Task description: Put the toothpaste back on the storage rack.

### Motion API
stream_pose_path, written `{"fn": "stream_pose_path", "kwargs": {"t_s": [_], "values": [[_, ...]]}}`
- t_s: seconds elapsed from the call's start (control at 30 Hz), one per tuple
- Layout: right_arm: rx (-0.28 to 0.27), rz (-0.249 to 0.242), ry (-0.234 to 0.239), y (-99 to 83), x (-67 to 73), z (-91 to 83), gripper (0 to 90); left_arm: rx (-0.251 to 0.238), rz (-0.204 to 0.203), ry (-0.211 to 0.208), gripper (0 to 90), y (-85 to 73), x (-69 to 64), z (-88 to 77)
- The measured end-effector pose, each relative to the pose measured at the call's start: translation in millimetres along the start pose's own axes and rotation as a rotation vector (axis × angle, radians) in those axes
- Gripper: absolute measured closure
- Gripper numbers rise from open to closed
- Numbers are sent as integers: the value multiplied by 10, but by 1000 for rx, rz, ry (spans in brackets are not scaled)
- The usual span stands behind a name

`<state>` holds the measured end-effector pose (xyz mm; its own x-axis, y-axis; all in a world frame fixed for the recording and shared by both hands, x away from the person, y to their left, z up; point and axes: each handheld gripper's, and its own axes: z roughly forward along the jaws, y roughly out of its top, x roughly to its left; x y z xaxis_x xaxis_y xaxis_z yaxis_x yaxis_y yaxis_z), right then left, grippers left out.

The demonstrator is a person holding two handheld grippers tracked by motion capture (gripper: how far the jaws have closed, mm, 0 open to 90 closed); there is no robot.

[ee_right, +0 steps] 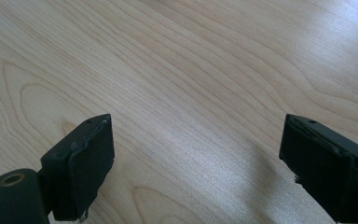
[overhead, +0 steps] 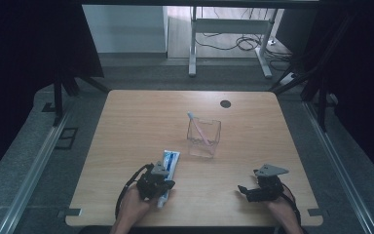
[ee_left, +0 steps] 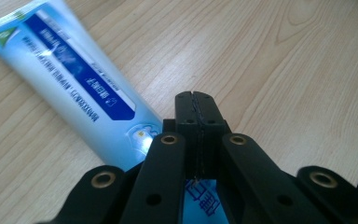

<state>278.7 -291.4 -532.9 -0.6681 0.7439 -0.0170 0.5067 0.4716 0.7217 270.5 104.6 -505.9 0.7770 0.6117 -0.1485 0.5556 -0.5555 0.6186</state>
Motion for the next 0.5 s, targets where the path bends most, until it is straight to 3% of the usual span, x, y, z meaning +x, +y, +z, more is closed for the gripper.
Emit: {"fn": "stream_pose_path", "kwargs": {"t_s": [0.23,0.5], "values": [[2,0,0,-2,-1,1,107,18,-12,7,896,-47,71,-66],[3,-1,2,-1,2,0,112,26,7,26,896,-98,143,-124]]}}
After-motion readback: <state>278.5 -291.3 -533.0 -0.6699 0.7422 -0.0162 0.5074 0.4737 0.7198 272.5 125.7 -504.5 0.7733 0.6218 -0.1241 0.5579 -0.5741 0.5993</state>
